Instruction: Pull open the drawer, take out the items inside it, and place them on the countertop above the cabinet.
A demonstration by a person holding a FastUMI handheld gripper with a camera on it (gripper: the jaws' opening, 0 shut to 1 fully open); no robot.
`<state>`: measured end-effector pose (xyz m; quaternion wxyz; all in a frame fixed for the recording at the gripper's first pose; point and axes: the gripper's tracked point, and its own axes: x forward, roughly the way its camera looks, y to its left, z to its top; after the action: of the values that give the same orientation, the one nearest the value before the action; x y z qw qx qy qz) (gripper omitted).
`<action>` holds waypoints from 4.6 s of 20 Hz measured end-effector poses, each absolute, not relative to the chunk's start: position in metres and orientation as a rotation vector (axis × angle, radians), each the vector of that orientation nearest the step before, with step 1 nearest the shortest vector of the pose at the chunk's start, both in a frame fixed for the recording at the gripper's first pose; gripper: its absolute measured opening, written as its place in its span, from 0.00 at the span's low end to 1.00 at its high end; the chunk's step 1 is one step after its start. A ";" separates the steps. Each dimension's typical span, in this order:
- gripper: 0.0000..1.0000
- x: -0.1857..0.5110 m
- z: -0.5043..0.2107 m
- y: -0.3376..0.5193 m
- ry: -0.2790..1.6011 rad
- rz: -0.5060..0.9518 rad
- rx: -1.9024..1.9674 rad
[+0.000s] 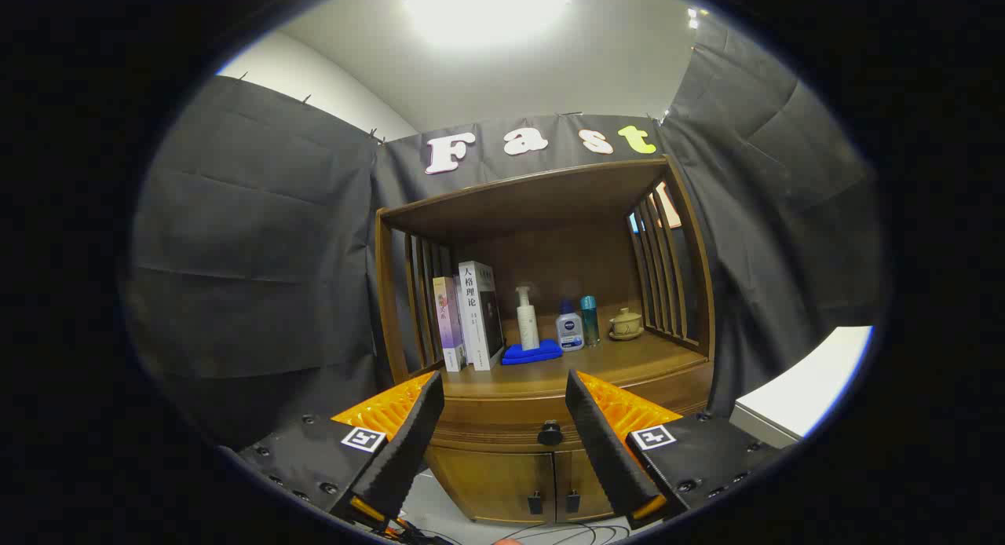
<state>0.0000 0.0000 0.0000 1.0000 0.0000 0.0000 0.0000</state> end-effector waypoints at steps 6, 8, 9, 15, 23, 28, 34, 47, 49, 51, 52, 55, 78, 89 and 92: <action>0.98 0.000 0.001 0.000 0.000 0.009 -0.005; 0.98 0.000 0.002 0.002 -0.002 0.015 -0.008; 0.98 0.001 0.003 0.002 -0.002 0.018 -0.008; 0.98 0.003 0.006 0.001 -0.011 0.011 -0.008; 0.97 0.008 -0.011 -0.004 0.008 0.012 -0.017; 0.98 0.036 -0.028 -0.012 0.060 -0.002 0.012; 0.98 0.086 -0.064 -0.029 0.134 -0.034 0.040; 0.97 0.155 -0.183 -0.060 0.423 -0.109 0.001; 0.91 0.159 -0.195 -0.061 0.453 -0.115 0.002; 0.89 0.160 -0.206 -0.062 0.483 -0.117 -0.010; 0.84 0.160 -0.209 -0.064 0.493 -0.123 -0.018; 0.66 0.167 -0.209 -0.075 0.490 -0.158 -0.067; 0.29 0.052 -0.202 -0.052 0.495 -0.088 -0.165; 0.29 0.023 -0.205 -0.044 0.498 -0.034 -0.189; 0.29 0.016 -0.210 -0.047 0.491 -0.009 -0.196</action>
<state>0.0164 -0.0472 -0.2098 0.9652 -0.0971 0.2426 -0.0045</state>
